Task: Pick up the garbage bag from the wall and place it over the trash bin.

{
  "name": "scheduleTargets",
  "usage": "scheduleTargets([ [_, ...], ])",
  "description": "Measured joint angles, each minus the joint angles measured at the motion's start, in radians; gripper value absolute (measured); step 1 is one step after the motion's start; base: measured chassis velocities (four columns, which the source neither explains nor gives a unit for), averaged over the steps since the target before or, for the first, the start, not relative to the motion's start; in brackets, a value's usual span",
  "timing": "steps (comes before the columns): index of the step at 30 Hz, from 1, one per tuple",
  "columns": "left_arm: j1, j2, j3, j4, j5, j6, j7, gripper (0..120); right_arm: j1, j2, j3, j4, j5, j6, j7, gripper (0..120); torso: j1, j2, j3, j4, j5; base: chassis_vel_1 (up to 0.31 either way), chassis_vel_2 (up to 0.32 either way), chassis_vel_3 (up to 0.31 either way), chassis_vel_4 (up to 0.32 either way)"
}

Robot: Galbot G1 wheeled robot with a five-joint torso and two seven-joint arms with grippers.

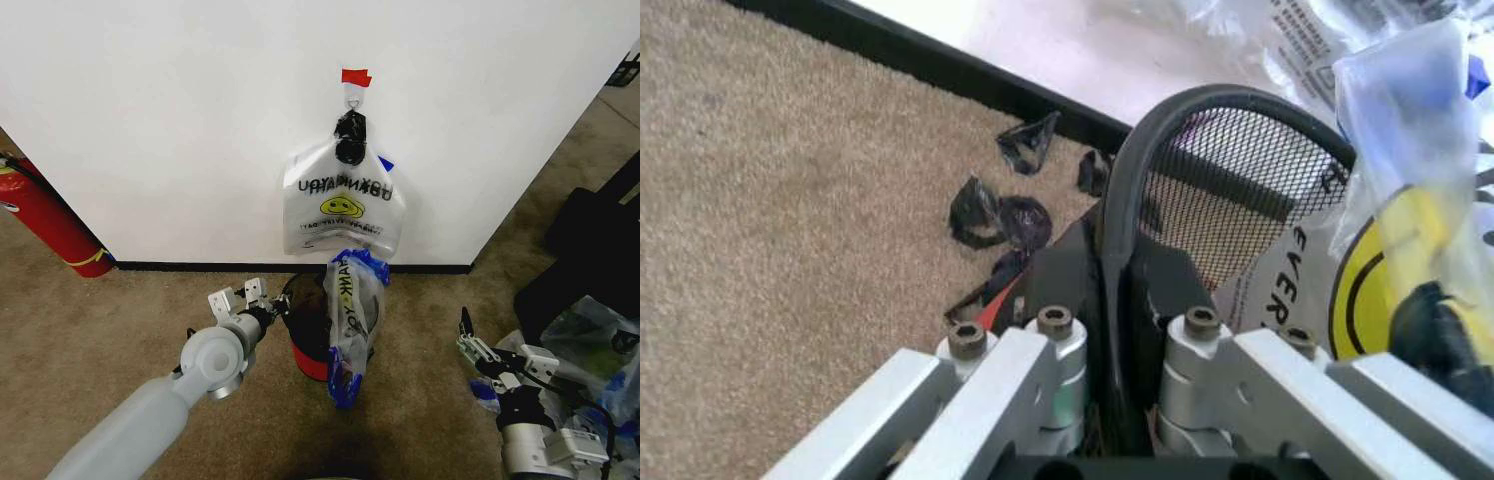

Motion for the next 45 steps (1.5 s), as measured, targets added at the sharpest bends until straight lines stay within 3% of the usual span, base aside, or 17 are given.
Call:
scheduleTargets([
  [7,0.015,0.003,0.008,0.020,0.022,-0.010,0.015,4,0.000,-0.007,-0.002,-0.005,-0.002,-0.007,-0.002,100,0.000,0.000,0.000,0.0000,0.0000,0.000,0.000,0.000,0.000],
  [10,0.023,0.004,0.006,0.020,0.029,-0.009,0.016,12,0.001,-0.008,-0.003,-0.007,-0.002,-0.007,-0.003,100,0.000,0.000,0.000,0.0000,-0.0001,0.000,0.000,0.000,0.000],
  [28,0.045,0.035,-0.031,-0.025,0.112,-0.003,0.000,79,0.014,-0.022,-0.018,-0.017,0.005,-0.031,-0.004,100,0.000,0.000,0.000,-0.0001,-0.0002,0.000,0.000,0.000,0.000],
  [34,0.052,0.076,-0.086,-0.116,0.181,-0.004,-0.008,98,0.028,-0.064,-0.035,0.014,0.104,-0.127,0.011,100,0.000,0.000,0.000,0.0002,-0.0001,0.000,0.000,0.000,0.000],
  [37,0.024,0.106,-0.080,-0.170,0.268,-0.012,0.010,100,0.035,-0.109,-0.048,0.051,0.216,-0.229,0.055,100,0.000,0.000,0.000,-0.0003,-0.0003,0.000,0.000,0.000,0.000],
  [39,0.020,0.109,-0.077,-0.176,0.279,-0.013,0.014,100,0.037,-0.112,-0.048,0.054,0.224,-0.238,0.060,100,0.000,0.000,0.000,-0.0003,-0.0003,0.000,0.000,0.000,0.000],
  [45,-0.025,0.153,-0.008,-0.297,0.524,-0.031,0.097,100,0.180,-0.223,-0.080,0.075,0.518,-0.446,0.176,100,0.000,0.000,0.000,0.0000,-0.0002,0.000,0.000,0.000,0.000],
])
